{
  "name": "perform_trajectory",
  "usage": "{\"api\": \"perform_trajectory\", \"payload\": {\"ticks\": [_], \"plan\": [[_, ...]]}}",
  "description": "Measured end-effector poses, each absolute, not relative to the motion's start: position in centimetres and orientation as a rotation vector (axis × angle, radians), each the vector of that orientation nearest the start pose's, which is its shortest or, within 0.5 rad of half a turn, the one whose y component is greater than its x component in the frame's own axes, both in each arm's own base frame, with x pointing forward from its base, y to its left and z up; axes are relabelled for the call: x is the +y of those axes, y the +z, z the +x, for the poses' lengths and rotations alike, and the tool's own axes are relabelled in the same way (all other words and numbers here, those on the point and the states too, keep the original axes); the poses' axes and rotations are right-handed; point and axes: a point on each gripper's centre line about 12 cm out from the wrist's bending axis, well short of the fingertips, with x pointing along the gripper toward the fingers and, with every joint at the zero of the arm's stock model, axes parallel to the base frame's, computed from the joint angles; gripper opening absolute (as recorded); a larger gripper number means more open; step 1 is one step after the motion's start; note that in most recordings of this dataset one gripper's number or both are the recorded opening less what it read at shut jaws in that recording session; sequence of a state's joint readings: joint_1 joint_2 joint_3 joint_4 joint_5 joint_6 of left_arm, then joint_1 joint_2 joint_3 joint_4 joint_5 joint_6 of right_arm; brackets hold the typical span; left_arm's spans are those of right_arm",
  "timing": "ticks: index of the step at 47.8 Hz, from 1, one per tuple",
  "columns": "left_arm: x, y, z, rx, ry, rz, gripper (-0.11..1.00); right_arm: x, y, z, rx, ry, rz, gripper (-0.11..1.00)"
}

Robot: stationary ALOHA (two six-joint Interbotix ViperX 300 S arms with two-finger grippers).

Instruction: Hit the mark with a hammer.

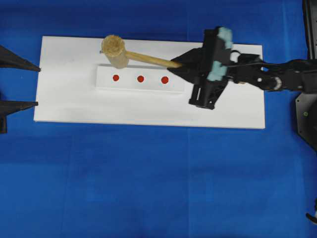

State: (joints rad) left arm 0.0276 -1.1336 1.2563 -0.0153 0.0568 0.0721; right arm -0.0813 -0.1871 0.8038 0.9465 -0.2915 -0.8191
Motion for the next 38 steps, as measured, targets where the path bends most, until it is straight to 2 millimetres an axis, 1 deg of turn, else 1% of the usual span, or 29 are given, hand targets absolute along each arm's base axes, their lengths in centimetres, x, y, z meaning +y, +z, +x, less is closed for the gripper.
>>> {"api": "perform_trajectory", "payload": {"ticks": [3,8,19,29,38], "plan": [[0.5,25.0,16.7,0.180,0.022,0.054,0.87,-5.6,21.3,34.4,0.416,-0.337,0.068,0.02],[0.4,25.0,16.7,0.180,0.020,0.054,0.87,-5.6,21.1,34.0,0.422,-0.339,0.068,0.02],[0.5,25.0,16.7,0.180,0.022,0.054,0.87,-5.3,20.9,33.8,0.426,-0.333,0.066,0.02],[0.5,25.0,16.8,0.182,0.022,0.054,0.87,-5.2,20.4,32.3,0.440,-0.335,0.069,0.02],[0.5,25.0,16.7,0.180,0.022,0.054,0.87,-5.1,20.5,31.1,0.434,-0.335,0.069,0.02]]}}
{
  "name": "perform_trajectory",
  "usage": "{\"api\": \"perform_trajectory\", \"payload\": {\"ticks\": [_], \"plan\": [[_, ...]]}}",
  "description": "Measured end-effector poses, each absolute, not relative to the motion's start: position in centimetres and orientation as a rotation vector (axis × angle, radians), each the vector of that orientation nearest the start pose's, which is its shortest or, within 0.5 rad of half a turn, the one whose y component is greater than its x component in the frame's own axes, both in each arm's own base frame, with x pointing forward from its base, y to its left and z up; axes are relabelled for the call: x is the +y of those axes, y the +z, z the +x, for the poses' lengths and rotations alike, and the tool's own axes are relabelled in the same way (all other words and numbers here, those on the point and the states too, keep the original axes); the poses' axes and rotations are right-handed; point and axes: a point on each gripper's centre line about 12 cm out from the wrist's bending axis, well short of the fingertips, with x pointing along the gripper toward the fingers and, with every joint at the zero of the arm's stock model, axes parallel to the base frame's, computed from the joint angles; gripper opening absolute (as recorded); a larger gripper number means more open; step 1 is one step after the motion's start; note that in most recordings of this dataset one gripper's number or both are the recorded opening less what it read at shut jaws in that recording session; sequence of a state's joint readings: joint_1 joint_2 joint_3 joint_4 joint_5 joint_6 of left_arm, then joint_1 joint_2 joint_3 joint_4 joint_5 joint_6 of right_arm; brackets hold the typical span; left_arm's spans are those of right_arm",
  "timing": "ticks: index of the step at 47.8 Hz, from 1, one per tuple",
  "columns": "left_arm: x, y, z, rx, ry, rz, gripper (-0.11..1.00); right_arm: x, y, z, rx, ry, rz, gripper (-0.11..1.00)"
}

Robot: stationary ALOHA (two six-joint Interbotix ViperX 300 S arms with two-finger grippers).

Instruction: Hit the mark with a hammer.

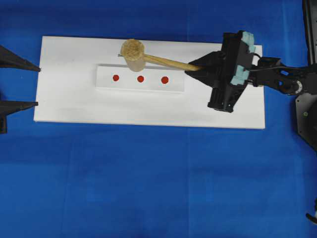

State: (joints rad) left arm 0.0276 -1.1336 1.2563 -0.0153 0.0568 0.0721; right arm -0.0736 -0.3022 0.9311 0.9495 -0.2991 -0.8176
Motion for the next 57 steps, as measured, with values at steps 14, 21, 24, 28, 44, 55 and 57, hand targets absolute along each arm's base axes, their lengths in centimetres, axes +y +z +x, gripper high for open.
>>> {"api": "perform_trajectory", "payload": {"ticks": [14,21,24,28,44,55,57], "plan": [[0.5,25.1,16.8,0.176,0.022,0.054,0.87,-5.0,19.3,31.0,0.475,-0.326,0.080,0.02],[0.4,25.1,16.8,0.176,0.020,0.054,0.87,-4.6,15.8,31.4,0.603,-0.312,0.123,0.02],[0.4,25.1,16.8,0.176,0.020,0.053,0.87,-4.4,14.8,31.6,0.636,-0.310,0.136,0.02],[0.5,25.0,16.8,0.177,0.022,0.053,0.87,-4.4,14.2,31.6,0.660,-0.315,0.151,0.02],[0.5,25.1,16.8,0.176,0.023,0.054,0.87,-4.7,17.6,30.5,0.536,-0.333,0.139,0.02],[0.5,25.1,16.8,0.174,0.022,0.053,0.87,-4.5,20.8,27.0,0.410,-0.328,0.146,0.02],[0.5,25.1,16.8,0.174,0.023,0.054,0.87,-4.5,21.1,26.4,0.392,-0.326,0.148,0.02]]}}
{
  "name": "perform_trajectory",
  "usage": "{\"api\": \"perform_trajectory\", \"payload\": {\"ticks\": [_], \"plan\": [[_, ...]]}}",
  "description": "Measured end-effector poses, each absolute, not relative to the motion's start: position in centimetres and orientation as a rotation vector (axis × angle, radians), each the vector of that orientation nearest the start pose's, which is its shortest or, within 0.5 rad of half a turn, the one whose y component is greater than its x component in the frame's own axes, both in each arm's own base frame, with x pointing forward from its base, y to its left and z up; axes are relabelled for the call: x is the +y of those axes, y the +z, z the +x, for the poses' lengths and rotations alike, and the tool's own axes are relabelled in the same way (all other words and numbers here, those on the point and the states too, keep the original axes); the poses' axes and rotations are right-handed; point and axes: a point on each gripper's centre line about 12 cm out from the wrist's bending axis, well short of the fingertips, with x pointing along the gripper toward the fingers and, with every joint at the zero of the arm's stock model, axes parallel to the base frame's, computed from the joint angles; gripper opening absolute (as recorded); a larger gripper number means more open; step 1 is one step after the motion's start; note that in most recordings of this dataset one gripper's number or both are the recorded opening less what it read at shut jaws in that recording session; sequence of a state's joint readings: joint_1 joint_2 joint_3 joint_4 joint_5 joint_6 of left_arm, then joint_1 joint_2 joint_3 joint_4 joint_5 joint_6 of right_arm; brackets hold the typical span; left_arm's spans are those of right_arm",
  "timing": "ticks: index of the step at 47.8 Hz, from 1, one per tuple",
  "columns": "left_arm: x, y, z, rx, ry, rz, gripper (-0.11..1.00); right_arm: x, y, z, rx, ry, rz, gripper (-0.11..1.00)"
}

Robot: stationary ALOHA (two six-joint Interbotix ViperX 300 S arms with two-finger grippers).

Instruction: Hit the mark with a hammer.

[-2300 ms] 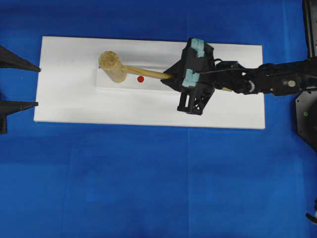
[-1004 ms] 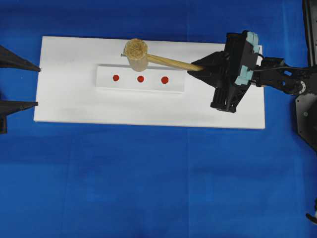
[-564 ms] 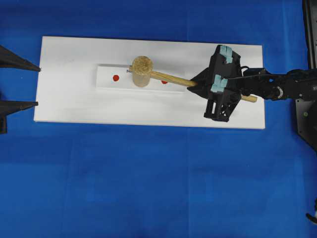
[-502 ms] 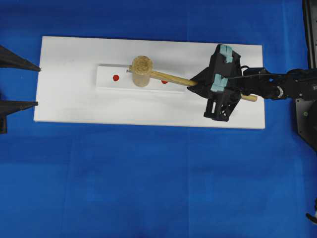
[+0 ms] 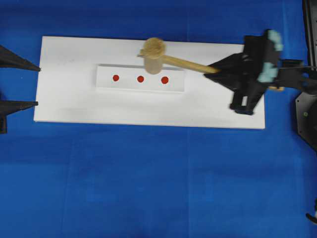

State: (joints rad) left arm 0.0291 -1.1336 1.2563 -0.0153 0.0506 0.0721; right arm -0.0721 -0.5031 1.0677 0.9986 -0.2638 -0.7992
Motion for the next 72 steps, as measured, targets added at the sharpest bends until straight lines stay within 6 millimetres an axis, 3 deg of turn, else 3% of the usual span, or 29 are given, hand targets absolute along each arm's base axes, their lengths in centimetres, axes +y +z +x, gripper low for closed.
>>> {"api": "perform_trajectory", "payload": {"ticks": [8,21,29,38,44,59,72], "plan": [[0.5,25.1,16.8,0.176,0.022,0.054,0.87,-4.4,22.1,24.5,0.334,-0.322,0.152,0.02],[0.5,25.1,16.8,0.176,0.023,0.054,0.87,-4.4,21.0,24.8,0.376,-0.322,0.149,0.02],[0.5,25.0,16.8,0.177,0.023,0.054,0.87,-4.4,19.1,25.3,0.451,-0.331,0.154,0.02],[0.5,25.0,16.8,0.177,0.023,0.054,0.87,-4.3,14.2,25.4,0.640,-0.358,0.209,0.02],[0.5,25.1,16.8,0.176,0.023,0.054,0.87,-4.0,13.1,25.5,0.698,-0.344,0.222,0.02],[0.5,25.0,16.8,0.177,0.023,0.054,0.87,-4.1,15.6,25.4,0.598,-0.334,0.217,0.02],[0.5,25.1,16.8,0.176,0.023,0.054,0.87,-4.1,21.4,24.2,0.369,-0.305,0.179,0.02]]}}
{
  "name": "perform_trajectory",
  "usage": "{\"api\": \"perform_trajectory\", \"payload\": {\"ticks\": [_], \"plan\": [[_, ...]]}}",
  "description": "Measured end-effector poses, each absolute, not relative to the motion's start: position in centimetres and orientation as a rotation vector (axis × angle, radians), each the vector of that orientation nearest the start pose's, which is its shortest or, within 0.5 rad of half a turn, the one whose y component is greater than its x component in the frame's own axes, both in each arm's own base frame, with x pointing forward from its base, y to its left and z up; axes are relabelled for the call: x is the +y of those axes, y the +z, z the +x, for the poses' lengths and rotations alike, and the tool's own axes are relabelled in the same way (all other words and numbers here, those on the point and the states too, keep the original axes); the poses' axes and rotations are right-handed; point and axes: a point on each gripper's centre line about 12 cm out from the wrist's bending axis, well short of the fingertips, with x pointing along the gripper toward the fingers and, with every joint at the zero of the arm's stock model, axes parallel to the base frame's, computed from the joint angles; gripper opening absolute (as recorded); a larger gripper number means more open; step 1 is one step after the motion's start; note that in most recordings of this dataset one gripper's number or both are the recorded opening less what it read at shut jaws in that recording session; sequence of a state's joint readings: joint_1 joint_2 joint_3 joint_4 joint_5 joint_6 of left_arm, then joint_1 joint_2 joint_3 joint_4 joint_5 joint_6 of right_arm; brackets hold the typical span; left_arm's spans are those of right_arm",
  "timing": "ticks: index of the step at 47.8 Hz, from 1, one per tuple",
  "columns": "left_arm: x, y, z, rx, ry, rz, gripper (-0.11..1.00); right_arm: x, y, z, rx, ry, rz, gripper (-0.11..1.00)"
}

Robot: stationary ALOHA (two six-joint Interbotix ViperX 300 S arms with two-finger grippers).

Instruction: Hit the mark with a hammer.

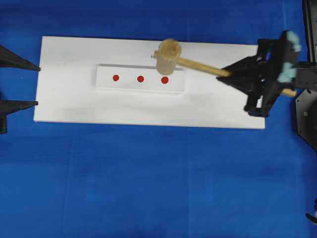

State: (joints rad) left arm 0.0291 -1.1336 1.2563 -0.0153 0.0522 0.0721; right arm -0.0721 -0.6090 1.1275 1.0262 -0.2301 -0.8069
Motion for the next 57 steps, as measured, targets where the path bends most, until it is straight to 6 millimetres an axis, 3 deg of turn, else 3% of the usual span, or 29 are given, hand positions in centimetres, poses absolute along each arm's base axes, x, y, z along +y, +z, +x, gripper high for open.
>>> {"api": "perform_trajectory", "payload": {"ticks": [8,25,38,57], "plan": [[0.5,25.1,16.8,0.176,0.025,0.054,0.87,-4.0,23.0,23.6,0.303,-0.296,0.172,0.02],[0.5,25.1,16.8,0.176,0.023,0.054,0.87,-4.1,22.1,25.2,0.357,-0.297,0.168,0.02],[0.5,25.1,16.8,0.176,0.025,0.054,0.87,-2.9,22.0,29.0,0.402,-0.251,0.146,0.02],[0.5,24.8,16.7,0.180,0.025,0.054,0.87,-2.1,21.6,36.2,0.438,-0.221,0.115,0.02]]}}
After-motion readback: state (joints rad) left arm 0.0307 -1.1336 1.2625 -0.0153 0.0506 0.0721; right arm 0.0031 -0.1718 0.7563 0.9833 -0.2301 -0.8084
